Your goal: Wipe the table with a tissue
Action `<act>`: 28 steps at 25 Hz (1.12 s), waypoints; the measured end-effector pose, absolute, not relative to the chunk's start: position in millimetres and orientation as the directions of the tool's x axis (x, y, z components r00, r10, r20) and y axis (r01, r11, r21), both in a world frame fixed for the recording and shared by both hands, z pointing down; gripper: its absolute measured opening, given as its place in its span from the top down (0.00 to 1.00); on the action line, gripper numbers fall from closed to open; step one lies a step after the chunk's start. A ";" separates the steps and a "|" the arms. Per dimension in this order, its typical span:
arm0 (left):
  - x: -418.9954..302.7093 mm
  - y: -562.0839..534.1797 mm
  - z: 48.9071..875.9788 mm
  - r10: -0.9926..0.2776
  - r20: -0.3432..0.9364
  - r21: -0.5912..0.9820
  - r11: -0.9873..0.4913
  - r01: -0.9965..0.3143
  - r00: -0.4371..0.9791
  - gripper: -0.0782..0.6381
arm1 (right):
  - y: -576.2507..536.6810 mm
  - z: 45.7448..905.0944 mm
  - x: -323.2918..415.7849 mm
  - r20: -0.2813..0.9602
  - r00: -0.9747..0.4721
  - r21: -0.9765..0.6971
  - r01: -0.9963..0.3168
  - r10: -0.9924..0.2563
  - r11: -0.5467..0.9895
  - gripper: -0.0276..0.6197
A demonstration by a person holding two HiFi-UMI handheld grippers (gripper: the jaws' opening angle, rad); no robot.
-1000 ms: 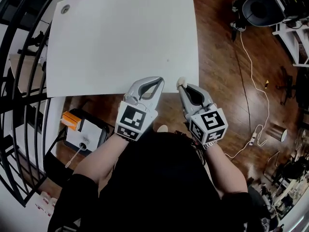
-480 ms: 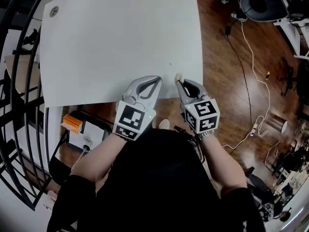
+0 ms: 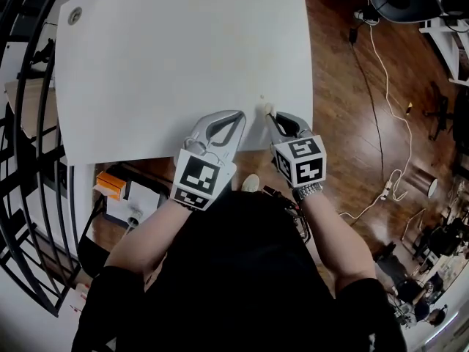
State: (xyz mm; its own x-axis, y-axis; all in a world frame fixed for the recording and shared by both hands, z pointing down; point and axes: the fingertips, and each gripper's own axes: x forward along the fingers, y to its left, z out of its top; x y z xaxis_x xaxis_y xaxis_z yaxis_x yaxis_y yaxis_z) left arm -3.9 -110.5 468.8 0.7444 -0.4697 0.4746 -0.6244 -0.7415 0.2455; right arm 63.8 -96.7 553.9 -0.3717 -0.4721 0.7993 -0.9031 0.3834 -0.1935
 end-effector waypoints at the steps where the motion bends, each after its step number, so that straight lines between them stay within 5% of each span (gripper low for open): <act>1: -3.8 -110.8 469.5 -0.469 0.476 0.246 -0.741 -0.625 0.744 0.88 | -97.6 556.3 64.1 0.804 -0.369 -0.192 -0.904 -0.467 0.383 0.93; 28: -5.5 -132.3 478.3 -0.472 0.491 0.251 -0.728 -0.638 0.732 0.88 | -118.1 577.0 56.7 0.853 -0.344 -0.177 -0.898 -0.392 0.403 0.94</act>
